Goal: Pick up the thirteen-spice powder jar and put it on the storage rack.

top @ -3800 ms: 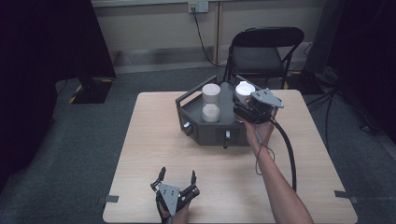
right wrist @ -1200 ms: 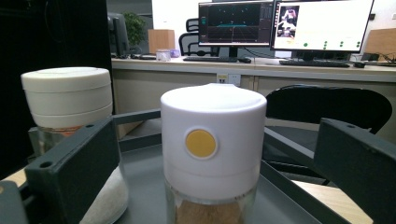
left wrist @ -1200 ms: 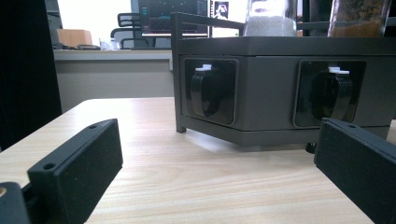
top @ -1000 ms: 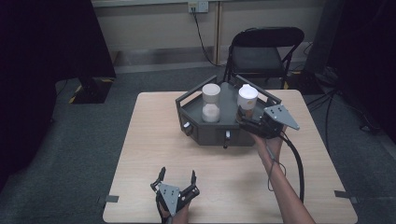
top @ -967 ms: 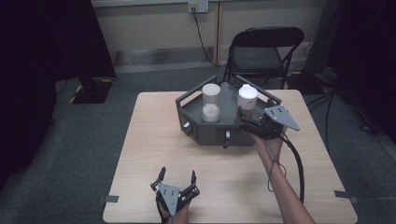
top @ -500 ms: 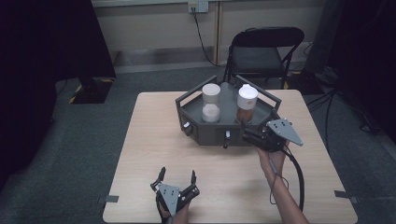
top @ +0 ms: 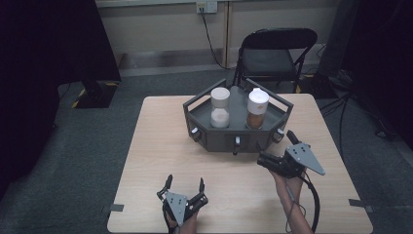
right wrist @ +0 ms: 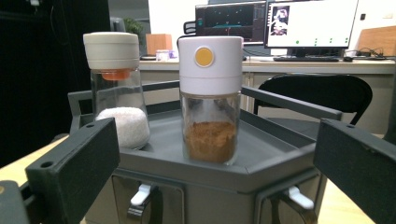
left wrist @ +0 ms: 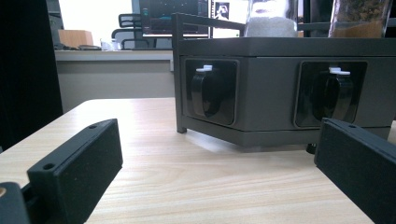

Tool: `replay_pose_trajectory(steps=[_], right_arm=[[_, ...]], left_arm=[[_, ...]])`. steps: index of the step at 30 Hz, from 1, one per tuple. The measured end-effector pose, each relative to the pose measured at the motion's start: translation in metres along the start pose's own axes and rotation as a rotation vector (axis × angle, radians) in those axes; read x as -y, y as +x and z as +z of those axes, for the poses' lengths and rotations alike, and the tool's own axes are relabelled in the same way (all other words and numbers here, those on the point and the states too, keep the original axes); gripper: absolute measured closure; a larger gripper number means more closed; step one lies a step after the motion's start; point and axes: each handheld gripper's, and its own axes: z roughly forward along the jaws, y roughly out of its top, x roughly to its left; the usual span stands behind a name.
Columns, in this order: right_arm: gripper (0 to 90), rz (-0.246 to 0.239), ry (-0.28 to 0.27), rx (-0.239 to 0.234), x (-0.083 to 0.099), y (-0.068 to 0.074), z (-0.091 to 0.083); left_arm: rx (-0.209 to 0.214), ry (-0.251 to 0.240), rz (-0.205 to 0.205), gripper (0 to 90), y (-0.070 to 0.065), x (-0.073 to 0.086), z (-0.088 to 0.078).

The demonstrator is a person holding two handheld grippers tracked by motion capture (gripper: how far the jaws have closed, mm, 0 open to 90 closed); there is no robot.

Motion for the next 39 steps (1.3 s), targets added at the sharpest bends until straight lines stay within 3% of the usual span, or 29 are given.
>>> replay_pose_trajectory(steps=[7,11,27,39], right_arm=[[0.0,-0.012,0.02,0.023,0.018,0.003,-0.015],[0.0,0.009,0.03,0.018,0.025,0.004,-0.021],[0.0,-0.01,0.089,0.011,0.049,0.01,-0.038],[0.1,-0.005,0.085,0.0,0.073,0.013,-0.052]], left_arm=[[0.0,0.0,0.001,0.4,0.0,0.0,0.0],[-0.001,0.0,0.0,0.4,0.0,0.0,0.0],[-0.002,0.0,0.0,0.4,0.0,0.0,0.0],[-0.003,0.0,0.0,0.4,-0.001,0.0,0.0]])
